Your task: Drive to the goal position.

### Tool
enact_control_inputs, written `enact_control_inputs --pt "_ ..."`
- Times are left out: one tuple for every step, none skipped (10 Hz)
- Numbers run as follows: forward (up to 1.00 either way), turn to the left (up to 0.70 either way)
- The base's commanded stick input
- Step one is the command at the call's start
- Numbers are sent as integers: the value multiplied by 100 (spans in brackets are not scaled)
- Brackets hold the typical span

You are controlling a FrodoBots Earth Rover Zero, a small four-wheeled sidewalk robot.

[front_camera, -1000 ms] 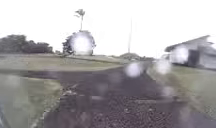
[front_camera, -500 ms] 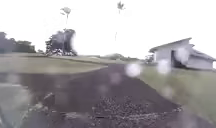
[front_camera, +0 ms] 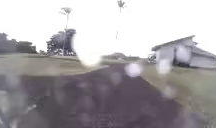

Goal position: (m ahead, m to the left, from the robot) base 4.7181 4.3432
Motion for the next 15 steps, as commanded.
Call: enact_control_inputs --pt "100 0" --pt "100 0" --pt "100 0" --pt "59 0" --pt "0 24" --pt "0 91" --pt "0 99" --pt "0 100" --pt "0 100" --pt "0 100" --pt "0 100" --pt "0 100" --pt "0 100" --pt "0 100" --pt "0 100"
